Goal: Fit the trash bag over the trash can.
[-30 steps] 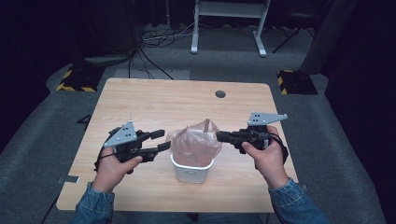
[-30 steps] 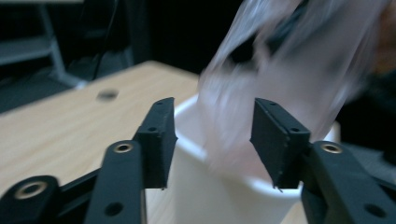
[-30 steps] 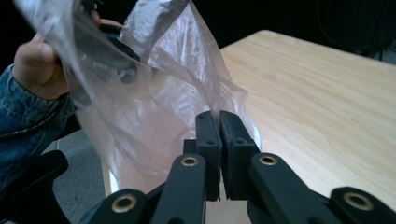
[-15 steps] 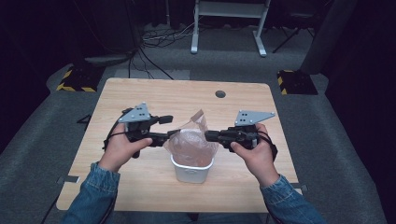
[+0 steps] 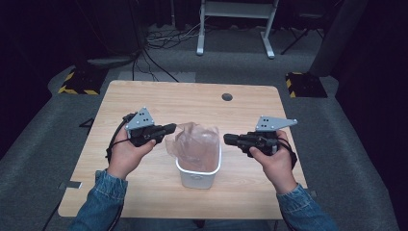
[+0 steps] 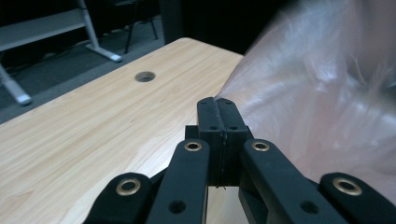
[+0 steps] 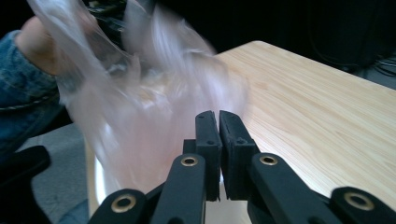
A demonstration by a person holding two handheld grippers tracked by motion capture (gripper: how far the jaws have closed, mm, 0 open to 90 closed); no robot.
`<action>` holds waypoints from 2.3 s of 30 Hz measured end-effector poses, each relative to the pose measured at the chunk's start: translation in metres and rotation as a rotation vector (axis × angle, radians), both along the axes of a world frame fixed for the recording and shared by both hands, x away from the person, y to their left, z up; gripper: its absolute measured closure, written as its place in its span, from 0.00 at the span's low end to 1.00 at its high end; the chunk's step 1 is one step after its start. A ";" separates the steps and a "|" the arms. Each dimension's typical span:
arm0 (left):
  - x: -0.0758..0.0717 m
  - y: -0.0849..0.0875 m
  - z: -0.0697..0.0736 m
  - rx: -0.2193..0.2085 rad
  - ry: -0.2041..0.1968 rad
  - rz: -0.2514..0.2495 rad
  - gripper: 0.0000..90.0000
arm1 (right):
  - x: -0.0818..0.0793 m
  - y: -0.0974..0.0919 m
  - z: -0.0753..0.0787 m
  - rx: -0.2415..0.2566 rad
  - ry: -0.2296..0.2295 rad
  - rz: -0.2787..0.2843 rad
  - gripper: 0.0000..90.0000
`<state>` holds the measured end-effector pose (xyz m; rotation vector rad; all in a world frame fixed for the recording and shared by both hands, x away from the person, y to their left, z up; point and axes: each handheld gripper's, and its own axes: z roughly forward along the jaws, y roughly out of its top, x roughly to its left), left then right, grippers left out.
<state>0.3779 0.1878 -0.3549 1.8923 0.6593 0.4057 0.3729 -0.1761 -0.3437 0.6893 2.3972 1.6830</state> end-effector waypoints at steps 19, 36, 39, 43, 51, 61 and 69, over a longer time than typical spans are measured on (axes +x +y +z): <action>-0.012 -0.022 0.013 -0.066 -0.055 -0.049 1.00 | 0.000 0.039 0.011 -0.127 -0.013 -0.079 0.82; 0.025 -0.018 -0.024 0.042 0.087 -0.007 1.00 | 0.029 0.021 -0.020 -0.058 0.117 -0.104 1.00; 0.027 -0.018 -0.028 0.057 0.112 -0.021 1.00 | 0.031 0.020 -0.024 -0.074 0.130 -0.113 1.00; 0.030 -0.020 -0.038 0.089 0.141 -0.037 1.00 | 0.035 0.016 -0.039 -0.079 0.191 -0.112 1.00; 0.026 -0.023 -0.058 0.091 0.175 -0.057 0.80 | 0.037 0.014 -0.048 -0.096 0.225 -0.110 0.77; 0.013 0.014 -0.023 -0.112 0.072 0.022 0.49 | 0.031 -0.018 -0.013 0.030 0.089 -0.186 0.52; 0.010 0.000 -0.013 -0.164 0.101 -0.088 0.44 | 0.038 0.011 0.000 0.029 0.105 -0.049 0.41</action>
